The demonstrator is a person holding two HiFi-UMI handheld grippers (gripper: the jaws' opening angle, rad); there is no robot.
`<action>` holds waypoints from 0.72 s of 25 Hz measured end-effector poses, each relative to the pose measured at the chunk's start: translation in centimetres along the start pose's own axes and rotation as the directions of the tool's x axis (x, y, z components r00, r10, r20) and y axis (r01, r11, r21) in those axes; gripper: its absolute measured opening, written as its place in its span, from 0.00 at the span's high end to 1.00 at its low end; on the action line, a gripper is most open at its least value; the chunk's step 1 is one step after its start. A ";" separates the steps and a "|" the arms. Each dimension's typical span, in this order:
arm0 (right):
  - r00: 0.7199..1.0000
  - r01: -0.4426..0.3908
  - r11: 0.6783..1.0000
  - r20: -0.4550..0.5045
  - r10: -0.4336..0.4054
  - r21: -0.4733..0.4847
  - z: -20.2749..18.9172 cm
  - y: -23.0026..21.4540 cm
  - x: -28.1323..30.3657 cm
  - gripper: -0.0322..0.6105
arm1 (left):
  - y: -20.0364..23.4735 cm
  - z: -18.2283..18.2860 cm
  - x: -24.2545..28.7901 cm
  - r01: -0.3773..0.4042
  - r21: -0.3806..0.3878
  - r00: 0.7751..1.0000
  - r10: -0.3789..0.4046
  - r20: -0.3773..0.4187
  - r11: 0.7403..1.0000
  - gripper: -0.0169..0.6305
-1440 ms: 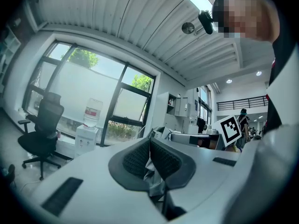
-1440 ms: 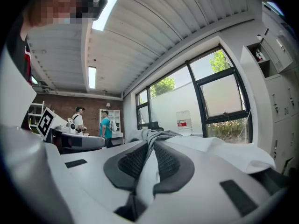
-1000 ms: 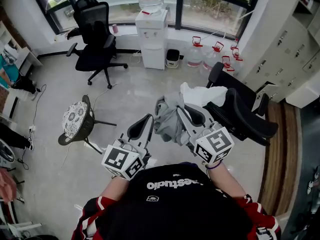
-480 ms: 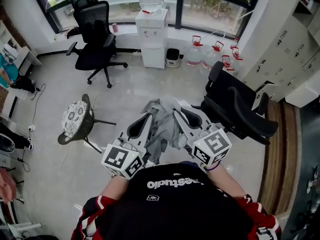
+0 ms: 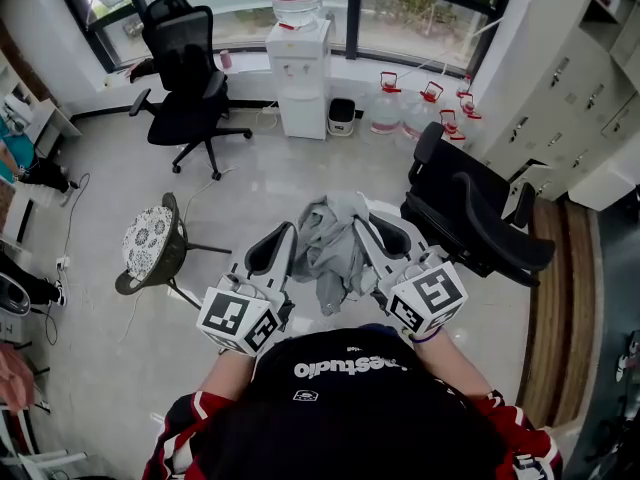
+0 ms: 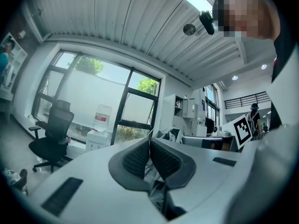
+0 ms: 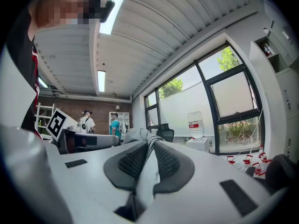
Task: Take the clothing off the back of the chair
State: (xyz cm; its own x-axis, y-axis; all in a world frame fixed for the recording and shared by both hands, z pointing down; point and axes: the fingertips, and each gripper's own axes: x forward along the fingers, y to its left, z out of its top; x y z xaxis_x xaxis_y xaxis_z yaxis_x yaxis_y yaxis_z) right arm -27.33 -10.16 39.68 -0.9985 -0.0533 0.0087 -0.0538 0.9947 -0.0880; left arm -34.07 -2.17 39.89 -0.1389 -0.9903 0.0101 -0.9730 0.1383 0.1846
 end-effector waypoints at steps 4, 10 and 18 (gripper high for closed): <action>0.999 0.032 0.999 0.004 -0.032 0.004 0.1 -0.9 -0.1 0.87 | 0.5 0.0 0.0 -0.006 0.006 1.000 0.006 -0.002 1.000 0.93; 0.997 0.080 0.997 0.011 -0.080 0.024 0.1 -2.6 -0.7 0.87 | 0.2 -0.3 0.4 0.000 0.013 1.000 0.000 -0.014 1.000 0.93; 0.996 0.086 0.996 0.027 -0.086 0.017 0.1 -2.6 -0.8 0.87 | 0.5 -0.6 0.7 0.010 0.002 1.000 -0.010 -0.011 1.000 0.93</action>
State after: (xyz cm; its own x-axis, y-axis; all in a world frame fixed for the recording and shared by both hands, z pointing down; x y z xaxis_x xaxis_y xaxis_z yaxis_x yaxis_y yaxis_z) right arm -26.35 -12.71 39.80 -0.9899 -0.1412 -0.0104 -0.1394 0.9848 -0.1040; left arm -34.50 -2.77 40.54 -0.1275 -0.9917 0.0191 -0.9747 0.1288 0.1826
